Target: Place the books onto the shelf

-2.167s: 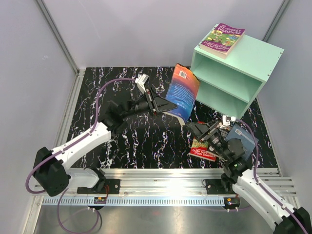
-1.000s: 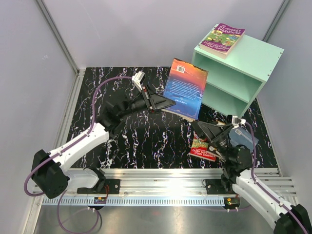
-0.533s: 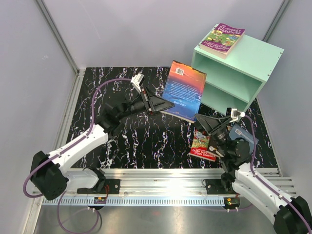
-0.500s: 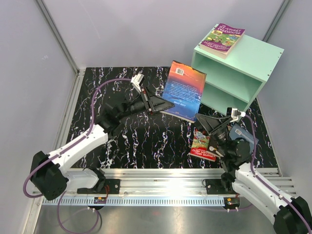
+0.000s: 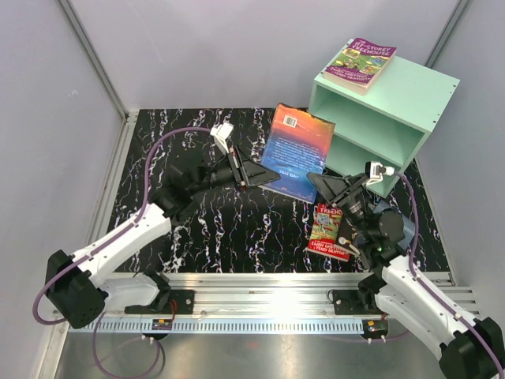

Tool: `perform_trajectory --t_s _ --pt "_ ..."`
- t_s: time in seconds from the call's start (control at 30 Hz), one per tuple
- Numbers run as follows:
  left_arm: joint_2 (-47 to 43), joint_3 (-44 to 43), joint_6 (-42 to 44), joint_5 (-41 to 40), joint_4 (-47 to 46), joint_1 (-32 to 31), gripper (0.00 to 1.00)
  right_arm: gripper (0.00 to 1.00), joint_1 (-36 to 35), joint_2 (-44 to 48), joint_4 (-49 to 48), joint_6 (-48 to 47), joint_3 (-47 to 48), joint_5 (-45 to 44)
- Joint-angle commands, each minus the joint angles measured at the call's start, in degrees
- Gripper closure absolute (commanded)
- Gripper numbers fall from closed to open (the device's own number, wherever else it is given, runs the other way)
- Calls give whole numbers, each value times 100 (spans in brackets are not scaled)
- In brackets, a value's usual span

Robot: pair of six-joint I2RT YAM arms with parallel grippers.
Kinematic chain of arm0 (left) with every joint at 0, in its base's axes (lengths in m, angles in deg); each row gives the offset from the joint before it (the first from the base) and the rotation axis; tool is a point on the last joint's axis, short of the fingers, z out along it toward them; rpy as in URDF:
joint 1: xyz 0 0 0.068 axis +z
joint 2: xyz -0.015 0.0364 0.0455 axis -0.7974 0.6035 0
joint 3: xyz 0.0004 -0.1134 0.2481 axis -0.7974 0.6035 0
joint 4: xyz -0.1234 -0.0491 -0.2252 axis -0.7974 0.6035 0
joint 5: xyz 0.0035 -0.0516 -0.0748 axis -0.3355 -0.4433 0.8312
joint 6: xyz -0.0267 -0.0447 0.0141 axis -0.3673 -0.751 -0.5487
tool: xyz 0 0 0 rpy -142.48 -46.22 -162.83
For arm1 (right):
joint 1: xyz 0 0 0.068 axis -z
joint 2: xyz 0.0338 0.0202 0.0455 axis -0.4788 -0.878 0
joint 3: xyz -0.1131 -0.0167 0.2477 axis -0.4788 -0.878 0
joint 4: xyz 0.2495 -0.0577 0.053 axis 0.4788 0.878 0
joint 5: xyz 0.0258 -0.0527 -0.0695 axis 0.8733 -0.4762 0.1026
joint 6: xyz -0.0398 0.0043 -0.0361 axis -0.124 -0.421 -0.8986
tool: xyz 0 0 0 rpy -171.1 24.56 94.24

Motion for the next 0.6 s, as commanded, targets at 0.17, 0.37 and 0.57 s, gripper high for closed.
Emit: perform_trajectory --t_s 0.17,0.37,0.57 --pt "-345 -876 1366 -436 1095 -292 100 75 35 -303 767 -788 1166 600" --pt "-240 -1262 1875 -1192 2185 -406 97 100 44 21 2419 -1429 1781 434" --pt "-301 -1781 2491 -2237 3345 -582 26 100 44 -204 4537 -2474 3423 -179"
